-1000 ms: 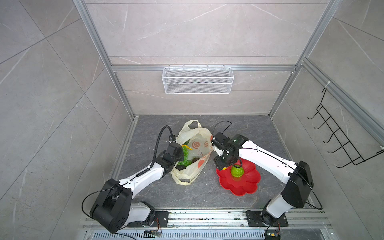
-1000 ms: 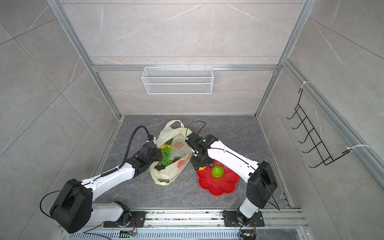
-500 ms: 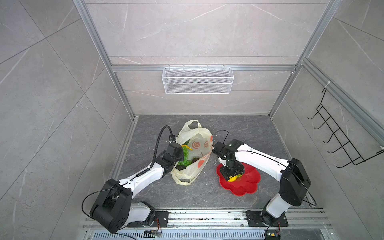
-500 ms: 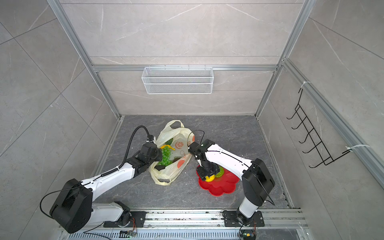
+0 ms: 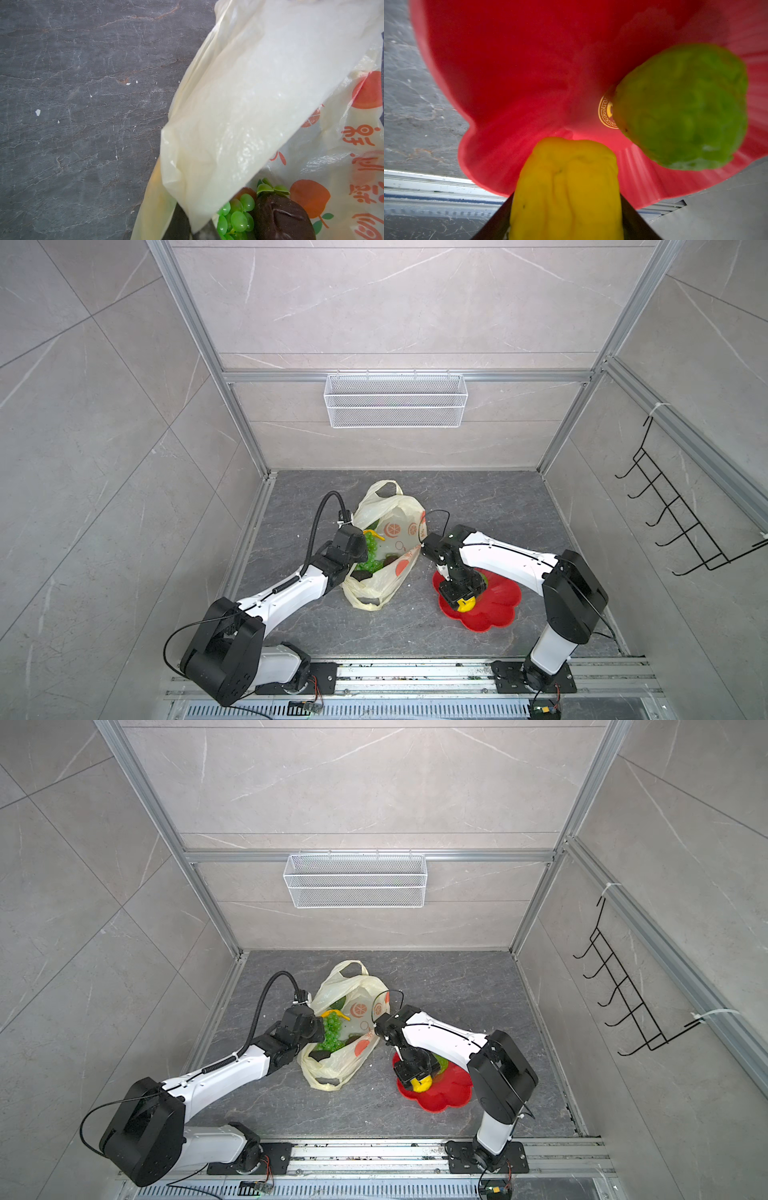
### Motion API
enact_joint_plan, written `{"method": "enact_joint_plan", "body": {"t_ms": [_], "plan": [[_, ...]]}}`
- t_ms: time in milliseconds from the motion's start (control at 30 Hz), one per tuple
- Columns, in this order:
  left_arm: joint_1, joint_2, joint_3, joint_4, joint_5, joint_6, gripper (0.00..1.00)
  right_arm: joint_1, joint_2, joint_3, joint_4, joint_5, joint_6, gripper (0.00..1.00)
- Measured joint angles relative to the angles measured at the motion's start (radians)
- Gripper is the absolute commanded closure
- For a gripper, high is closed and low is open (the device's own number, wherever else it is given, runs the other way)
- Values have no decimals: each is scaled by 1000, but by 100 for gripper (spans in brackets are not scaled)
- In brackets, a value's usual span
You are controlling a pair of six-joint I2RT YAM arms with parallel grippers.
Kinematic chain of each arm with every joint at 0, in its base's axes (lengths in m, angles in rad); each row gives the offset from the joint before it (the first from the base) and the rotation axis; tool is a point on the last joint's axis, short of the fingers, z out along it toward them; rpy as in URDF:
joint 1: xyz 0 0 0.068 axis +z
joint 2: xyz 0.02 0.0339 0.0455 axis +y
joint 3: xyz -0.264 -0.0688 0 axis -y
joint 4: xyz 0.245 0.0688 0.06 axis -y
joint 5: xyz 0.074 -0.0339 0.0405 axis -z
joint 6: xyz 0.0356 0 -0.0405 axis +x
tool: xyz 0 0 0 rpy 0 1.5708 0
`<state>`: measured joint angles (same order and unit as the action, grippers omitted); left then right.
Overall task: Take the fake fruits out of the plastic bag
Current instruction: 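Lower the yellow lemon into the red bowl and open the right gripper, then move the right gripper back into the bag toward the avocado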
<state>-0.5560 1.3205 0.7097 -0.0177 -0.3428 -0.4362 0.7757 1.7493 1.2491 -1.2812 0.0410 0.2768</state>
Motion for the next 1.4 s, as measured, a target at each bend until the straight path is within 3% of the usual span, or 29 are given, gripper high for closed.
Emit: {"method": "enact_joint_plan", "body": {"t_ms": [300,1000,1233,1400], "plan": [[0,0,0,0,0,1,96,1,33,0,1,25,11,26],[0,0,0,0,0,2,96,10,14,12,-6,60,27,29],[0,-1,-3,3,-5,1,96,33,-33,206,-7,108,80,29],[1,-13,-19,4,-20,-2,96,84,-33,343,125,138,156,30]]}}
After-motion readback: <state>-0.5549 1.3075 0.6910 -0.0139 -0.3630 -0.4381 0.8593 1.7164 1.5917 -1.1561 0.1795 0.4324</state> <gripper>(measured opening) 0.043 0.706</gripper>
